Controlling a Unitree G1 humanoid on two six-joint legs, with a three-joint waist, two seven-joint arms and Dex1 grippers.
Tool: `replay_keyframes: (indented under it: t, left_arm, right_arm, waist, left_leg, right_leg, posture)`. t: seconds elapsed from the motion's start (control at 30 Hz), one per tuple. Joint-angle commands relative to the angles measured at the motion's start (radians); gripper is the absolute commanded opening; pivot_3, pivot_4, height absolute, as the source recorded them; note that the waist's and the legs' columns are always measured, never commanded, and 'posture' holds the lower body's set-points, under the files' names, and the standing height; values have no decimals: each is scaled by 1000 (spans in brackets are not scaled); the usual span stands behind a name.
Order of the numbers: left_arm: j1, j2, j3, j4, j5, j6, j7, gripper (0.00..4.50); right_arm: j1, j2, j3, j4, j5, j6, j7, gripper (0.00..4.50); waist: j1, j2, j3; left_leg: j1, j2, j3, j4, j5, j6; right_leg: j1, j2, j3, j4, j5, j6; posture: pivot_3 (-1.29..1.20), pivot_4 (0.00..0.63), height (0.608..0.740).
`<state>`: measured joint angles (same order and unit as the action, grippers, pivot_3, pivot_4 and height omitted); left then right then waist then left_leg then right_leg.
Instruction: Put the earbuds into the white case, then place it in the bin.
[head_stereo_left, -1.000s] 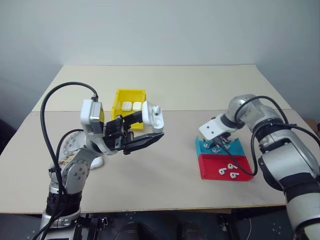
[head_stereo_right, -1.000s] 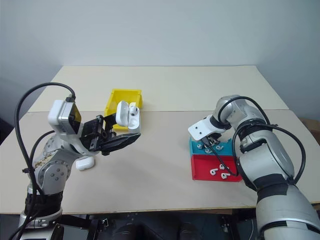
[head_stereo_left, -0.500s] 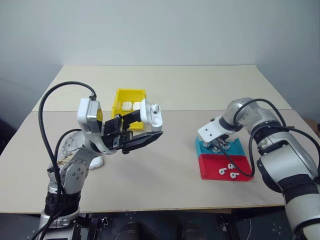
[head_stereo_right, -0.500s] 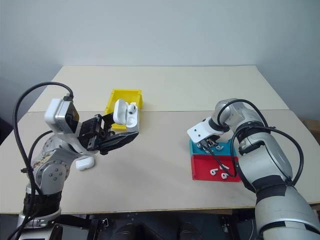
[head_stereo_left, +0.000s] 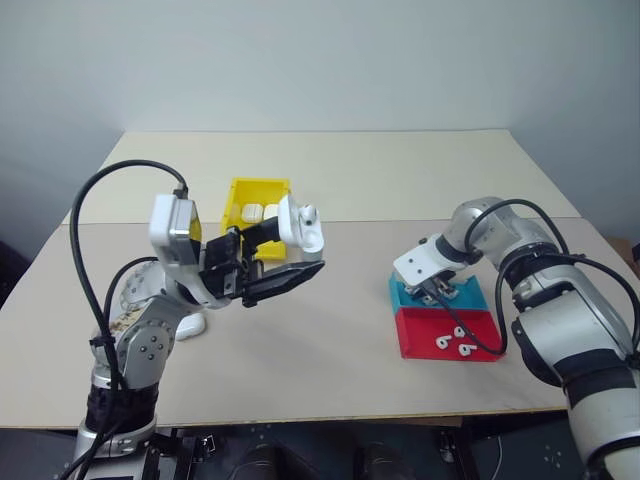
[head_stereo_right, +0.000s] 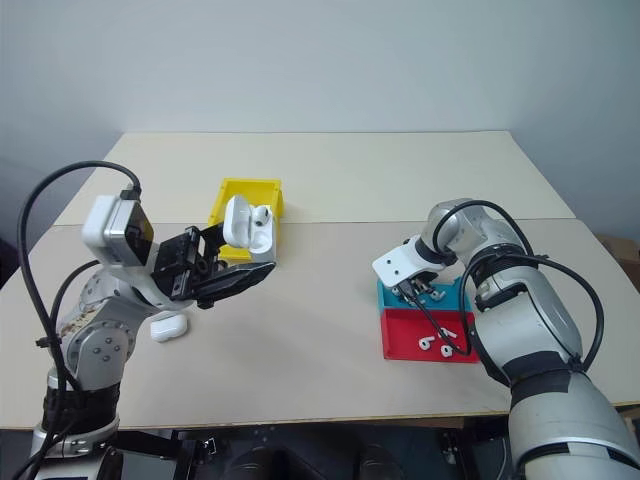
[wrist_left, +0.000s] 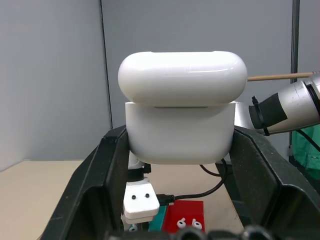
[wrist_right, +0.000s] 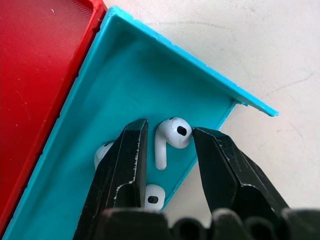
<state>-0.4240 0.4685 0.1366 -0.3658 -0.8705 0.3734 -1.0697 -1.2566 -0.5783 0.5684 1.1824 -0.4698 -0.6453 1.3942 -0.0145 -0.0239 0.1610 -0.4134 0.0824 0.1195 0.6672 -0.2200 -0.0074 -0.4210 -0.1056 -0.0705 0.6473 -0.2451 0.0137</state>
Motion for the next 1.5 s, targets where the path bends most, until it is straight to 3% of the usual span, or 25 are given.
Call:
replay_keyframes:
  t: [0.03, 0.13, 0.33, 0.57, 0.8, 0.93, 1.1, 1.33, 1.5]
  left_arm:
    - [4, 7, 22, -46, -29, -8, 12, 2750]
    - [7, 9, 24, -51, -33, -7, 16, 2750]
    - [7, 16, 27, -54, -45, -7, 18, 2750]
    - [1, 25, 24, -51, -55, -4, 17, 2750]
    - [-22, 26, 14, -18, -55, -1, -1, 2750]
    - [-52, 8, -2, 20, -56, 0, -22, 2750]
    - [-113, -21, -32, 82, -49, 3, -60, 2750]
    - [-181, -44, -70, 162, -35, 11, -124, 2750]
    - [-207, -59, -91, 197, -26, 18, -149, 2750]
  right_arm:
    - [7, 3, -6, -7, -7, 4, 5, 1884]
    - [8, 6, 1, -3, -21, 10, -14, 1884]
    - [20, 8, -11, -9, -18, 26, -18, 620]
    - [36, 3, -36, -20, -6, 53, -20, 620]
    - [76, -59, -187, -189, 175, 172, 94, 620]
    - [233, -123, -366, -578, 461, 514, 204, 620]
    - [456, -165, -591, -1063, 797, 995, 77, 620]
    - [552, -38, -881, -1488, 1353, 1546, -361, 620]
    - [550, 52, -959, -1605, 1720, 1663, -692, 620]
  waist:
    - [0, 0, 0]
    - [0, 0, 0]
    - [-1, 0, 0]
    - [-1, 0, 0]
    - [2, 0, 0]
    - [7, 0, 0]
    - [22, 0, 0]
    - [21, 0, 0]
    - [25, 0, 0]
  left_leg:
    - [0, 0, 0, 0, 0, 0]
    - [0, 0, 0, 0, 0, 0]
    - [3, 0, 0, 0, 0, 0]
    - [4, 0, 0, 0, 0, 0]
    - [2, 0, 0, -1, 0, 0]
    - [-1, 0, 0, 0, 0, 0]
    - [-1, 0, -1, 0, 0, 0]
    - [0, 0, -1, 0, -3, 6]
    - [0, 0, -2, 0, -4, 8]
  right_leg:
    - [0, 0, 0, 0, 0, 0]
    - [0, 0, 0, 0, 0, 0]
    - [3, 0, 0, 0, 0, 0]
    - [3, 0, 0, 0, 0, 0]
    - [1, 0, 1, 0, 0, 0]
    - [0, 0, 0, -1, 0, 0]
    - [1, 0, -1, 0, 0, 0]
    - [0, 0, 0, 0, 0, 0]
    - [1, 0, 0, 0, 0, 0]
  posture:
    - [0, 150, 740]
    - [0, 150, 740]
    - [0, 150, 740]
    - [0, 150, 740]
    - [0, 150, 740]
    - [0, 150, 740]
    - [0, 150, 740]
    - [0, 150, 740]
    - [0, 150, 740]
